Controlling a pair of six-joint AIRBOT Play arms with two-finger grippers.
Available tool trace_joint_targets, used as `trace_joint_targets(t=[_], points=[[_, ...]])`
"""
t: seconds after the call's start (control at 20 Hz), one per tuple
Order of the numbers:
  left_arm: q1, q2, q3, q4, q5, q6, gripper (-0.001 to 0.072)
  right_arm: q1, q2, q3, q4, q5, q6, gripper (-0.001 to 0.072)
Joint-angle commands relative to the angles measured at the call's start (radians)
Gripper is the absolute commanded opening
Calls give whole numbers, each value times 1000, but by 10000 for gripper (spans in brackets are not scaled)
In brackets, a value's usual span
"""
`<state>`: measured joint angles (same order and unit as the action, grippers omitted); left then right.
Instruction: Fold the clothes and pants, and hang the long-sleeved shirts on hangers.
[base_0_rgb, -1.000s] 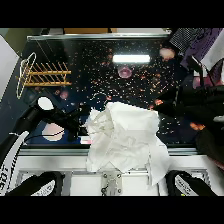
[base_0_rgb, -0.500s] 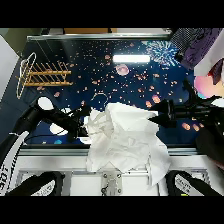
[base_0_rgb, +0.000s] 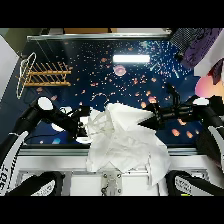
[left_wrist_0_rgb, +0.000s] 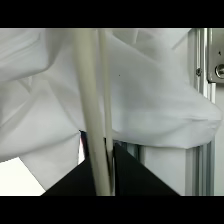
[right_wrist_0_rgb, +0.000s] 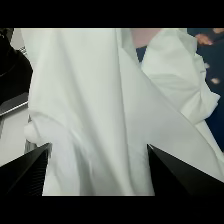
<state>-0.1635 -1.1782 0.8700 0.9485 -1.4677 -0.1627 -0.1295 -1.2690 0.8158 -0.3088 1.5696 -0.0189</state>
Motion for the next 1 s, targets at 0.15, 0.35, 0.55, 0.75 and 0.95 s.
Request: trace_joint_targets(t=[0.15,0.35,0.55,0.75,0.95], points=[[-1,0,0,-8,2,2,15,17,-9,0,8,-2,-11,659],[-1,0,0,-8,2,2,16,17,-9,0,8,-2,-11,659],[-1,0,0,-8,2,2,16,17,-9,0,8,-2,-11,658],[-1,0,0,-8,2,2,16,17,-9,0,11,-2,-11,658],[-1,0,0,-8,2,2,16,17,-9,0,10,-1,-12,440]])
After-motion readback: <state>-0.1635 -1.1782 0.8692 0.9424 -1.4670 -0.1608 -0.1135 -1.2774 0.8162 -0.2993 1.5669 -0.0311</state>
